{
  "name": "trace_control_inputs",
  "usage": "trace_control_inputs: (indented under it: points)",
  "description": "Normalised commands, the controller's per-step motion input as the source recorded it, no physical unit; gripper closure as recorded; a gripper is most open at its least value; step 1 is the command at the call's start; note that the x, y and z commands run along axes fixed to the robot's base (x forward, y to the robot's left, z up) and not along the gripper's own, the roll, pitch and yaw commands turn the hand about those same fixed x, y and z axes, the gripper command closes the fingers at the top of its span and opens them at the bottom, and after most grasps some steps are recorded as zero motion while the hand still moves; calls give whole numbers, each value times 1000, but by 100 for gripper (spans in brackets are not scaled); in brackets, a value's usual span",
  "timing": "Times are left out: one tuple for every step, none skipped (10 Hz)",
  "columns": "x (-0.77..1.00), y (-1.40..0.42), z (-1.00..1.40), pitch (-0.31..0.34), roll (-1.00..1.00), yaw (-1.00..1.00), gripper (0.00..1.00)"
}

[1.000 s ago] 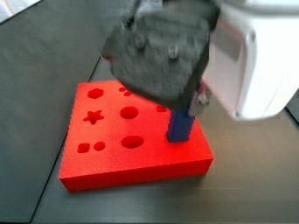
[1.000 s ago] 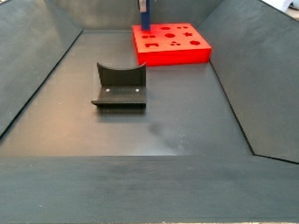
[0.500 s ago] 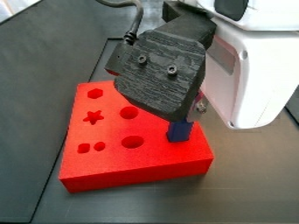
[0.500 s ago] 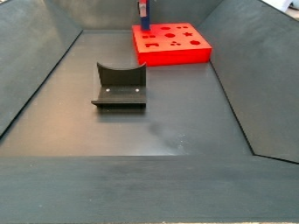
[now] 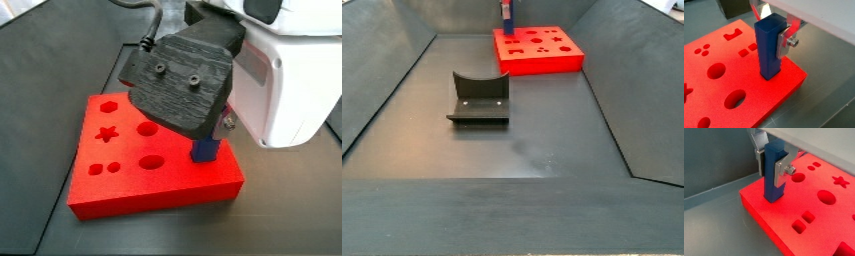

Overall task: Pick up the rectangle object. Move up. Move to above the board. Insert the rectangle object.
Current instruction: Insert the rectangle object.

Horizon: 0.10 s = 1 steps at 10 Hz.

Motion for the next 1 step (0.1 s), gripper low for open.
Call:
trace_control_inputs:
  points:
    - [0, 0, 0, 0, 0, 0, 100]
